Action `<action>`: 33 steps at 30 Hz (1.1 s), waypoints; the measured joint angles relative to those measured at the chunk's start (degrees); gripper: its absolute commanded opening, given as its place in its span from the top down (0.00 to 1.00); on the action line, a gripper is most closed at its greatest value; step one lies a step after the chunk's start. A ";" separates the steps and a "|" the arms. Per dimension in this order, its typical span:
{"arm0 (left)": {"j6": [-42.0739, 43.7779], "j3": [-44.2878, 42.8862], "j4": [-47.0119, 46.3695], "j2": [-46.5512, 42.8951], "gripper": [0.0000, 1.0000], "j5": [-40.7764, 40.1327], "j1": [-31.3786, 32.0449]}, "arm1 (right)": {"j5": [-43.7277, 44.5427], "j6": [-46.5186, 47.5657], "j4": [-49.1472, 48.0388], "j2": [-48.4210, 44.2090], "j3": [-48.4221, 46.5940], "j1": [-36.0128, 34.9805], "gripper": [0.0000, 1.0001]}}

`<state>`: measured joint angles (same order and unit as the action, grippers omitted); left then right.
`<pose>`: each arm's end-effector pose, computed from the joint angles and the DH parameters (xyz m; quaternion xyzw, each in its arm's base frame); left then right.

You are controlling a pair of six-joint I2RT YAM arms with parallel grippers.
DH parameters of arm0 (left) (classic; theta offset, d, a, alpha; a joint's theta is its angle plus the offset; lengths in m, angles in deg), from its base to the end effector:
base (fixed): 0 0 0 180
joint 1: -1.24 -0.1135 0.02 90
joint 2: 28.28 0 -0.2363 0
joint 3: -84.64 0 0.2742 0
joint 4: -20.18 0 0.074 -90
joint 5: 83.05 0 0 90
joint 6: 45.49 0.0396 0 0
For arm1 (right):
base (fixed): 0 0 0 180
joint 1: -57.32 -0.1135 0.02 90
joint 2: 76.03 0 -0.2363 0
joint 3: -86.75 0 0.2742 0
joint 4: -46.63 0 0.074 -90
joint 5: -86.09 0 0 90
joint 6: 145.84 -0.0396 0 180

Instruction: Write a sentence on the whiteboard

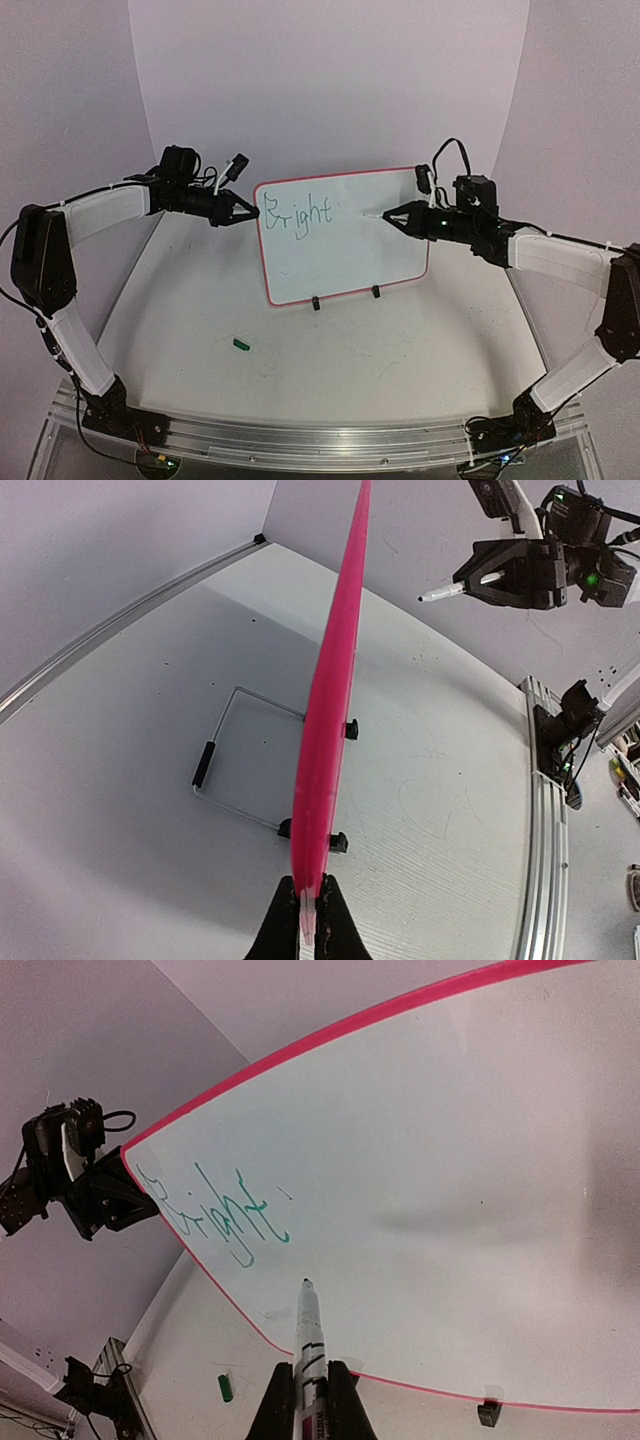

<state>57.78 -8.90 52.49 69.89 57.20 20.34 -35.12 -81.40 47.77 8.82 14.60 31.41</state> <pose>0.3739 -0.1617 0.2656 0.4079 0.7251 -0.4000 0.3846 0.3248 0.1806 0.2628 -0.1682 0.7576 0.4487 0.4432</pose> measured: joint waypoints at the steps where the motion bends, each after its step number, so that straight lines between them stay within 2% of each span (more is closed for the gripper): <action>1: 0.02 0.00 0.01 0.00 1.00 -0.01 0.01 | -0.25 0.01 -0.01 0.27 0.00 0.00 1.00; 33: 0.42 -0.09 1.00 -0.42 1.00 -0.98 0.36 | -4.19 0.91 -1.19 8.90 -7.00 0.00 1.00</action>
<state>58.20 -8.99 53.49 69.47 56.22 20.70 -39.31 -80.49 46.58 17.72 7.60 31.41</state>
